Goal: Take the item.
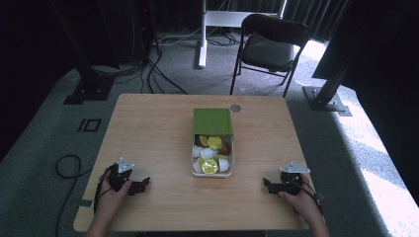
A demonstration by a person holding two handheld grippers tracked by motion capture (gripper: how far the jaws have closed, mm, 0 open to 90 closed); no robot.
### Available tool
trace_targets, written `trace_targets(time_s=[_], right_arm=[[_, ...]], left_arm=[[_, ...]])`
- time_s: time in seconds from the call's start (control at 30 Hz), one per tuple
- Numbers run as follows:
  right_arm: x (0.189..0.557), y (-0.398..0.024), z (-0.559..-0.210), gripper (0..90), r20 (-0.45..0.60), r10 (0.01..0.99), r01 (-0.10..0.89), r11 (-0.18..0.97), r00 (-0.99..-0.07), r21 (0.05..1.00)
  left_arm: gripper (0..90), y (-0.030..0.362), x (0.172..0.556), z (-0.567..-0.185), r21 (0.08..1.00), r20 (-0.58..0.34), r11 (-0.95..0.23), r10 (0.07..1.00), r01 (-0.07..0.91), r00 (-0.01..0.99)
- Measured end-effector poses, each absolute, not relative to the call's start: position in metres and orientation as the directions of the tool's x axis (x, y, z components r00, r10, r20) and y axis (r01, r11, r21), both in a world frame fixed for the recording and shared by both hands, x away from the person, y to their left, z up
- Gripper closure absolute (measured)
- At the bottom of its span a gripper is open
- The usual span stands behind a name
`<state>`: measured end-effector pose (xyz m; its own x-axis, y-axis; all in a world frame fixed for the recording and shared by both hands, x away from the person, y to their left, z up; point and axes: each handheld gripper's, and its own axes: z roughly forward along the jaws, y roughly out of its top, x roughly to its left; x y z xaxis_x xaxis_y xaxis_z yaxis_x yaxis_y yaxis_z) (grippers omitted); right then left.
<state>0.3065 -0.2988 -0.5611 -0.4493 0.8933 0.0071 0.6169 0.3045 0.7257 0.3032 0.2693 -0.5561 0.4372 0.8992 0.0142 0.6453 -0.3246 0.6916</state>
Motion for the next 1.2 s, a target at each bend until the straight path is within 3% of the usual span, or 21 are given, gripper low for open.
trace_targets(time_s=[0.7, 1.2], right_arm=[[0.304, -0.293, -0.556, 11.3, 0.022, 0.912, 0.648, 0.274, -0.410, 0.711], [0.307, -0.284, -0.506, 11.4, -0.003, 0.904, 0.545, 0.261, -0.428, 0.797]], left_arm=[[2.8, 0.269, 0.303, -0.556, 0.692, 0.014, -0.325, 0.899, 0.645, 0.437], [2.8, 0.269, 0.303, -0.556, 0.692, 0.014, -0.325, 0.899, 0.645, 0.437]])
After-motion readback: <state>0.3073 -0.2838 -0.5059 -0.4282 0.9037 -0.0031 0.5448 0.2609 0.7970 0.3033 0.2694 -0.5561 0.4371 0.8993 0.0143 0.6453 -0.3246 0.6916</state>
